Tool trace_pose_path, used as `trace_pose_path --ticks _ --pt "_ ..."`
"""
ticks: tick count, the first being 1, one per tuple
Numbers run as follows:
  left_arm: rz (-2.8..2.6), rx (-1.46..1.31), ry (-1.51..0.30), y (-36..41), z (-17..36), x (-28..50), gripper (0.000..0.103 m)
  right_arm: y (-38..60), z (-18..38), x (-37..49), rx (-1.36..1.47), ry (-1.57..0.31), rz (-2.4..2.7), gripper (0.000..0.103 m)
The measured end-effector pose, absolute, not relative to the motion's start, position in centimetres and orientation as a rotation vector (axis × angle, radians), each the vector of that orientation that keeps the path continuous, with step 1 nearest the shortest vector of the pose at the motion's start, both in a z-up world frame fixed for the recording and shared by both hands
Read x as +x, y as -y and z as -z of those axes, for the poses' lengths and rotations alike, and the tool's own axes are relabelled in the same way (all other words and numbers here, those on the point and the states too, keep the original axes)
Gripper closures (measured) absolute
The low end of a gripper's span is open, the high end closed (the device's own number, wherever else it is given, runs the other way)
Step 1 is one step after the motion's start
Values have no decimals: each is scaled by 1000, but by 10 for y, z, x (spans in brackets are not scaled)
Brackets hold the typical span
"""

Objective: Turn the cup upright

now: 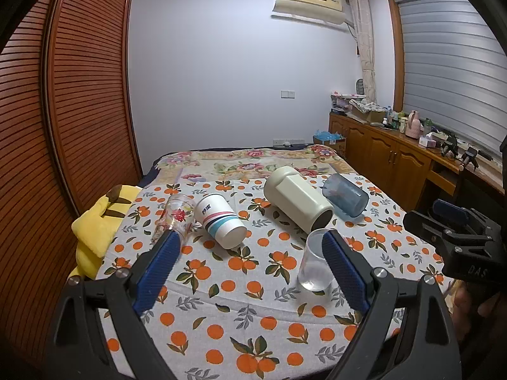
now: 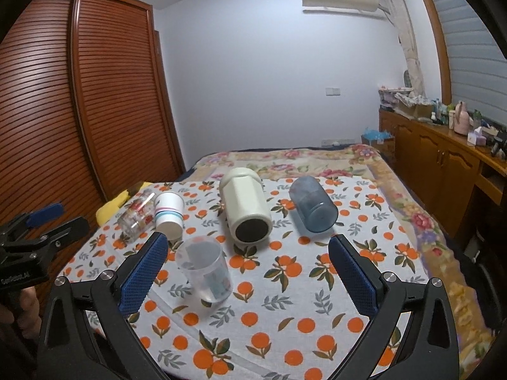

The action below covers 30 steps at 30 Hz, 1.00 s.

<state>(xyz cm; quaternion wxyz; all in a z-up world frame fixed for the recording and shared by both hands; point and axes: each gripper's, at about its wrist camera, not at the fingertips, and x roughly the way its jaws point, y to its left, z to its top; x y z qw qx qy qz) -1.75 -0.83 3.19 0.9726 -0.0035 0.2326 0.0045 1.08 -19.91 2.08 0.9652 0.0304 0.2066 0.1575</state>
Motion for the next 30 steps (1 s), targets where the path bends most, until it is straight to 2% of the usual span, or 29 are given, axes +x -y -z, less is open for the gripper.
trace_pose_path --ticks 30 --pt "-7 -6 -471 7 -31 -20 11 197 -23 7 55 -409 -320 0"
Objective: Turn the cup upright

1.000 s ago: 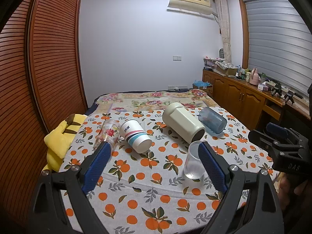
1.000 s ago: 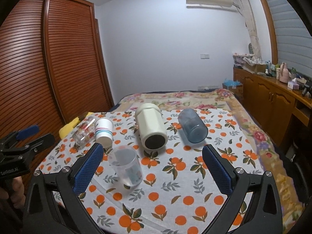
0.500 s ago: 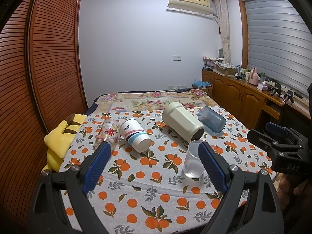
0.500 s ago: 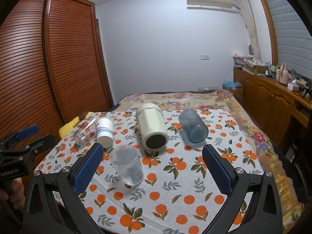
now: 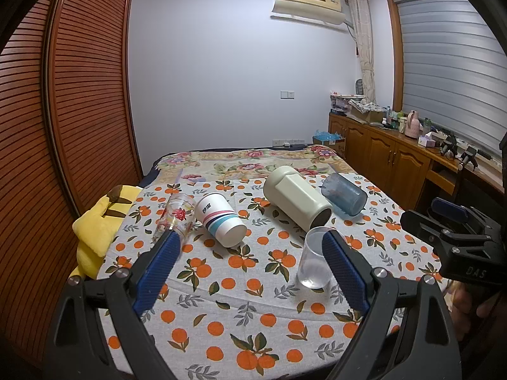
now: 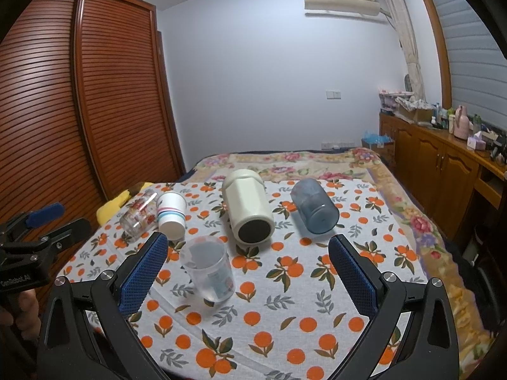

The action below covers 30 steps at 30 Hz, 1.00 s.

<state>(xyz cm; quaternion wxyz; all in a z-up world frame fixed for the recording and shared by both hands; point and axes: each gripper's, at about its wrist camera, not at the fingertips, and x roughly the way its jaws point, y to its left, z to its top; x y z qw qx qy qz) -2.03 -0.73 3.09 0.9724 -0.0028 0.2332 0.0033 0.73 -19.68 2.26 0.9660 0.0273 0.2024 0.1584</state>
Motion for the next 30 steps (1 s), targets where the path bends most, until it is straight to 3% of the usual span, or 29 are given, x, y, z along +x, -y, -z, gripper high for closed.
trace_pose_path --ticks 30 --pt "-6 -7 -468 8 -33 -23 11 197 -22 7 55 -414 -320 0"
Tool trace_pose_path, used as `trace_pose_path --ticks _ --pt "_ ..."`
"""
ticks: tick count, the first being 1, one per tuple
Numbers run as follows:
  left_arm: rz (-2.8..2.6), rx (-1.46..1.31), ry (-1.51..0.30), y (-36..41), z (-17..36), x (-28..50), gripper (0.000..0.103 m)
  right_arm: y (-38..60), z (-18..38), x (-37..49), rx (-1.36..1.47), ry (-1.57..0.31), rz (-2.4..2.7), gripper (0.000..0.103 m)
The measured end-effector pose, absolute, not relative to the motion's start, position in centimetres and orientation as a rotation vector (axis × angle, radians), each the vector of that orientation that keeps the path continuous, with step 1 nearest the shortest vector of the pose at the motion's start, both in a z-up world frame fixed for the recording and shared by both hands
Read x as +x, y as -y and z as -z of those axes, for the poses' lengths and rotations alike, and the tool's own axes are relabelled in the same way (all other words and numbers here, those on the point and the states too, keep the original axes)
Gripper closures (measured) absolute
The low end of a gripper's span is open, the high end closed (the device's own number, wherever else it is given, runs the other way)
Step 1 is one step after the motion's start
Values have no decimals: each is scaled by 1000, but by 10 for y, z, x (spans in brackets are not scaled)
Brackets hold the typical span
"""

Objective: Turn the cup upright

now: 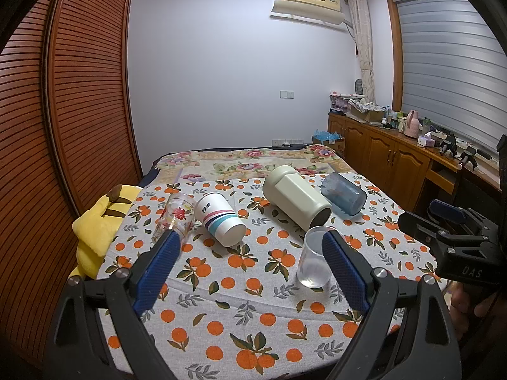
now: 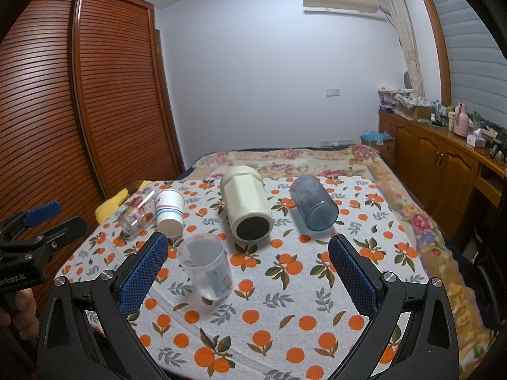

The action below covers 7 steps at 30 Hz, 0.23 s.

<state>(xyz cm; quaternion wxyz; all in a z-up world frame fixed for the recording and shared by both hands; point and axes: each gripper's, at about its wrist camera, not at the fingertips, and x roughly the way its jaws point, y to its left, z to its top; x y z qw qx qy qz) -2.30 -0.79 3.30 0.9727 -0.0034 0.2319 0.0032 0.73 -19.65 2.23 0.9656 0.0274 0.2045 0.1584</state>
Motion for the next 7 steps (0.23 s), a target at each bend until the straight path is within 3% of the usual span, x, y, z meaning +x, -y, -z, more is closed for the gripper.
trace_pose_path --ticks 7 --pt "-7 -7 -468 8 -33 -23 11 199 -18 4 52 -417 -314 0"
